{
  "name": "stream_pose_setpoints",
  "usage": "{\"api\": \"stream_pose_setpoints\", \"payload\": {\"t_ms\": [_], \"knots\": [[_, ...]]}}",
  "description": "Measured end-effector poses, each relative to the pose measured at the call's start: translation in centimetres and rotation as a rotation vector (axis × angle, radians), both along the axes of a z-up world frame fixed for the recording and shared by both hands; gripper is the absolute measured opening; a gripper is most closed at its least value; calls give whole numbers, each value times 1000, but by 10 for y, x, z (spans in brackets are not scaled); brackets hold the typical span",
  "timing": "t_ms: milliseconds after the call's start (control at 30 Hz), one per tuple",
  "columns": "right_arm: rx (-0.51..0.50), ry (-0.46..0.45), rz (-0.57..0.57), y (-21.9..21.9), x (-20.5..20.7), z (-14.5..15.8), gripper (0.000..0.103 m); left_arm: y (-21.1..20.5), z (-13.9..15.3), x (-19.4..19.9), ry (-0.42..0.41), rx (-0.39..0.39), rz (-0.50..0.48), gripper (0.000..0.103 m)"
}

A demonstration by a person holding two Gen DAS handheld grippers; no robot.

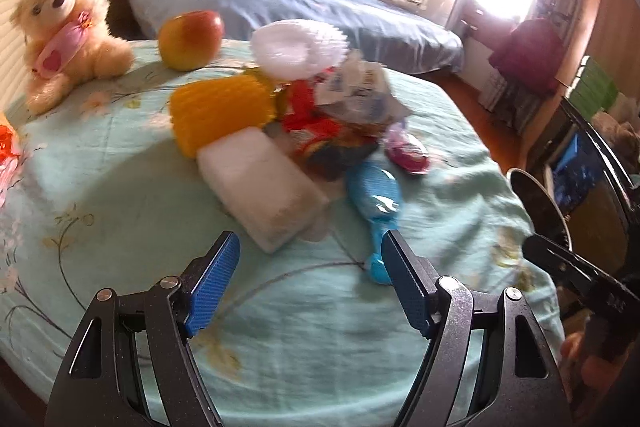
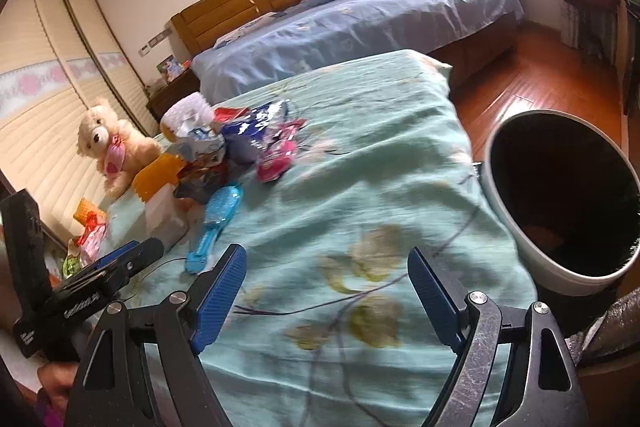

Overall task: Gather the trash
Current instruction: 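Move both open grippers back over the items on the bed, then grasp the blue hairbrush with the right gripper while the left gripper grasps the white foam block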

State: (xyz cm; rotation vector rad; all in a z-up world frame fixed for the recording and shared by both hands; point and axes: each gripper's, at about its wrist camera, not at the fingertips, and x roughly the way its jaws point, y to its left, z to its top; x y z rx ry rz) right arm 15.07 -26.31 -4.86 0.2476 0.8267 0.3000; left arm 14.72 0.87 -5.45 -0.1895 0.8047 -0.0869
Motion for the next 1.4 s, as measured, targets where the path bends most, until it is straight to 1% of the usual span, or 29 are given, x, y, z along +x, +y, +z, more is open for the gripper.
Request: {"api": "stream_pose_setpoints", "payload": {"t_ms": [67,133,167,267,333,367,467,533,633,700,800,900,967,1033,1100,1133,1233,1267,1333,1400], "knots": [[-5,-1,10,7,0,1,84,5,-1,7,3,13,12,75],[-11,-2,21,13,1,2,84,7,-2,16,11,8,14,76],[-12,-2,23,15,1,2,84,8,-3,20,17,9,10,78],[-11,3,27,22,3,1,84,11,-7,28,28,53,27,78],[-11,8,31,27,4,1,84,19,-12,29,45,58,39,78],[-12,9,33,29,5,0,84,23,-13,29,49,57,46,78],[-12,10,49,39,7,0,84,39,-13,20,41,34,49,85],[-11,6,60,46,7,1,84,49,-7,9,11,60,66,88],[-13,-1,92,61,10,1,84,59,0,-4,-12,105,76,89],[-16,-3,109,69,11,0,84,65,2,-9,-7,93,67,89],[-16,4,127,80,15,-3,83,71,4,-15,0,46,50,89],[-12,4,124,83,18,-4,82,69,7,-21,-10,13,33,89],[-15,3,114,82,18,-4,78,64,6,-21,-18,8,20,89],[-12,7,107,80,19,-4,76,56,3,-15,-14,20,20,89],[-13,10,98,78,19,-4,73,51,0,-10,-11,12,23,89],[-15,13,97,78,20,-4,69,49,-1,-7,-11,12,27,89],[-20,23,109,82,22,-6,65,48,-4,-1,-10,46,63,89],[-23,25,112,85,23,-6,62,51,-5,0,-4,40,69,89],[-23,32,123,90,26,-8,61,56,-6,2,4,20,73,89],[-31,36,133,97,31,-10,61,59,-6,3,3,33,76,89]]}}
